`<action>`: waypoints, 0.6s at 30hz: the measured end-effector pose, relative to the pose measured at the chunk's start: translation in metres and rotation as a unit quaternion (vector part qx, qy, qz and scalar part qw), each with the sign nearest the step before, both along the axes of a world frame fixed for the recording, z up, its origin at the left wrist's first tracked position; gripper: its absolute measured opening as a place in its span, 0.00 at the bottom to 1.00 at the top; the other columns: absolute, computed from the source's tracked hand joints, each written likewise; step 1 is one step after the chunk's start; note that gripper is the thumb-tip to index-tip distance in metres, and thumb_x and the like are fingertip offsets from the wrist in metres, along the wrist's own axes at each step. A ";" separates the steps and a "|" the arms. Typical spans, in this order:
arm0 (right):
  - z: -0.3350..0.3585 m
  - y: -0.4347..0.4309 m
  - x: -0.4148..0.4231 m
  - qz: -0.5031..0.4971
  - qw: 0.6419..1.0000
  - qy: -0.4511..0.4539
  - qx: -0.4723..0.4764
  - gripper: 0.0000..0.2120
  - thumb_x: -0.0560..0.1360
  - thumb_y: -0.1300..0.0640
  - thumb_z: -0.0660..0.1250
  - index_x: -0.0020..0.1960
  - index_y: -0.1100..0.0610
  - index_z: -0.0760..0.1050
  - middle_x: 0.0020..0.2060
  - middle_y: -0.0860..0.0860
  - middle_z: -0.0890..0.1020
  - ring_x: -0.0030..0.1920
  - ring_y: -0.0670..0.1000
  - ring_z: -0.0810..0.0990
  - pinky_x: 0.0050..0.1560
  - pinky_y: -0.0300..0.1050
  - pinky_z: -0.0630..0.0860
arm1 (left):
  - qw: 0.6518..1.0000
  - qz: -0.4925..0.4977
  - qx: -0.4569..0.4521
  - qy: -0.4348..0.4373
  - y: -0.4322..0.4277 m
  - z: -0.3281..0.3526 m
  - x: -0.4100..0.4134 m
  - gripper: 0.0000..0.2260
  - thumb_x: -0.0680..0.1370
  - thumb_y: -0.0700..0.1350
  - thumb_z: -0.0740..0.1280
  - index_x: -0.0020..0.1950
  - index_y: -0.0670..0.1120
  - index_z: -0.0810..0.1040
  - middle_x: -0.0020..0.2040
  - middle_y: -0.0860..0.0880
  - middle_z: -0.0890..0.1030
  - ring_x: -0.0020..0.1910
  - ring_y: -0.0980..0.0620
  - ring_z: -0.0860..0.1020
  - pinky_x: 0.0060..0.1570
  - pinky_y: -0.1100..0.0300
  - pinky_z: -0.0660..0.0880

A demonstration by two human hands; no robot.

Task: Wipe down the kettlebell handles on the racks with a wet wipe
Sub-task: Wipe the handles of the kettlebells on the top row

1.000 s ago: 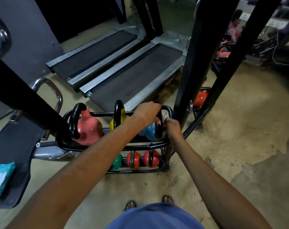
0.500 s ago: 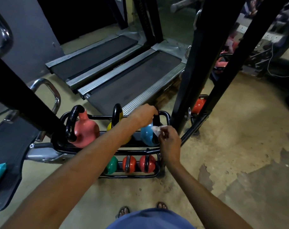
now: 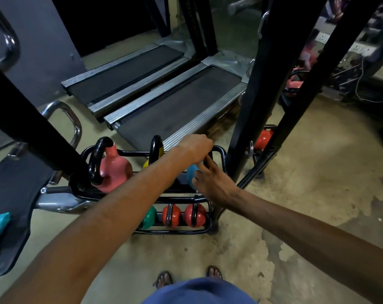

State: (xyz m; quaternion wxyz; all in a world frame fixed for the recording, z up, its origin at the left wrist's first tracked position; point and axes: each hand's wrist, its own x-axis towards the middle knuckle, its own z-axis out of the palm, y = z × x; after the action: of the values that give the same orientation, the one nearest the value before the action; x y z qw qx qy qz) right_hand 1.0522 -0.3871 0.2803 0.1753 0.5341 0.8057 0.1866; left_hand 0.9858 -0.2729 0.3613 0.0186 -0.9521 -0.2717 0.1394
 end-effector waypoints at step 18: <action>-0.023 0.001 0.000 -0.423 0.364 0.819 0.134 0.11 0.82 0.64 0.61 0.54 0.54 0.82 0.42 0.50 0.83 0.42 0.44 0.79 0.46 0.41 0.76 | 0.998 -0.010 -0.053 -0.028 0.003 -0.039 -0.017 0.41 0.70 0.64 0.74 0.77 0.46 0.65 0.75 0.46 0.69 0.68 0.45 0.74 0.61 0.47 0.76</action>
State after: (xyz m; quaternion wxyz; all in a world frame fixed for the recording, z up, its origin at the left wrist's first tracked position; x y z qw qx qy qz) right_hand 1.0522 -0.3861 0.2569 -0.5882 0.7117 0.1864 -0.3358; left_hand 0.9692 -0.2695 0.3219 -0.0386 -0.9580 -0.2544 0.1267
